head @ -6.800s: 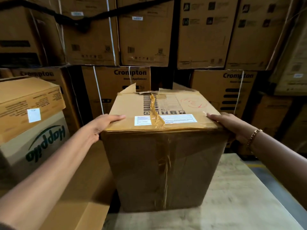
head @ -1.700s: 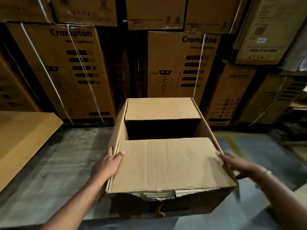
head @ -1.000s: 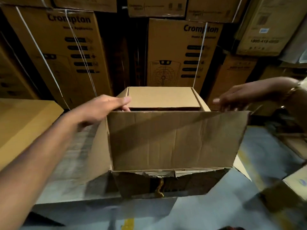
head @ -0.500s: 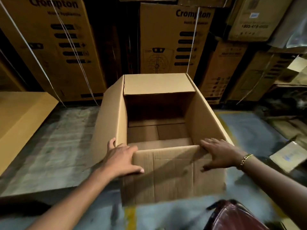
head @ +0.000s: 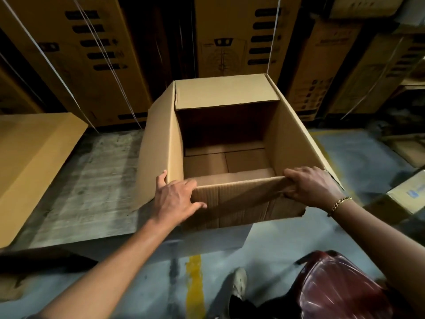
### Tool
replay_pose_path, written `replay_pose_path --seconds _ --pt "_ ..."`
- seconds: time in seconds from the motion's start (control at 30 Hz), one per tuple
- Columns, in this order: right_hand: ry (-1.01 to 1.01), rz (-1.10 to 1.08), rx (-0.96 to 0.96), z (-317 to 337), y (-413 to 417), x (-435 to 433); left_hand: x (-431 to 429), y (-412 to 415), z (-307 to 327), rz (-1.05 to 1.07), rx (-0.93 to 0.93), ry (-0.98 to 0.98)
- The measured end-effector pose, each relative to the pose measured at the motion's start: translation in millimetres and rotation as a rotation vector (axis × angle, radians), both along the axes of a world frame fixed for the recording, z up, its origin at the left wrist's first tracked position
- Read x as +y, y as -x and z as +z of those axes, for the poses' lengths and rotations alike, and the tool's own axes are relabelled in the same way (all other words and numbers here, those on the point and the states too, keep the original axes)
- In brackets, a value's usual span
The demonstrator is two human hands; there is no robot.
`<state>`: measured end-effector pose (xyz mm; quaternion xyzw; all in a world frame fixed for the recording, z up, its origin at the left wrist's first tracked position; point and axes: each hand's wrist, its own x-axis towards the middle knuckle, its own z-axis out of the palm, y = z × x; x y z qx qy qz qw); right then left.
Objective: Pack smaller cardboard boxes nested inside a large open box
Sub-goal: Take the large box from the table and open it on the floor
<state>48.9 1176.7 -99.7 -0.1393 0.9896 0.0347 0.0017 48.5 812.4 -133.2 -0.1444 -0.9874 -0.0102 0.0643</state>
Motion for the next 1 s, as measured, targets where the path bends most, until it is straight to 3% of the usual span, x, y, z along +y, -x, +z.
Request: replay_pose_path --seconds 0.13,0.3,0.5,0.67,0.73,0.9,1.0 --pt "-0.037 0.023 -0.202 8.1 11.3 5.7 -8.8 2.2 2.5 -0.014 -0.112 0.045" --pt "0.290 0.009 -0.482 25.8 67.6 11.4 2.7 56.7 19.4 0.008 -0.190 -0.093" --pt "0.288 -0.026 -0.511 -8.9 217.8 -9.5 59.4 195.7 12.7 -0.006 -0.261 -0.072" --pt "0.320 -0.196 -0.475 -54.5 303.2 -33.9 71.4 278.9 -20.5 0.201 -0.477 -0.080" --pt "0.290 -0.224 -0.385 -61.9 323.8 -33.1 63.3 295.5 -25.3 0.241 -0.415 -0.061" --pt "0.258 -0.240 0.038 -44.3 362.1 -24.7 42.6 319.6 -9.0 0.183 0.069 -0.043" --pt "0.282 -0.208 0.256 -21.3 392.5 -19.0 41.2 352.6 13.9 0.185 0.221 -0.090"
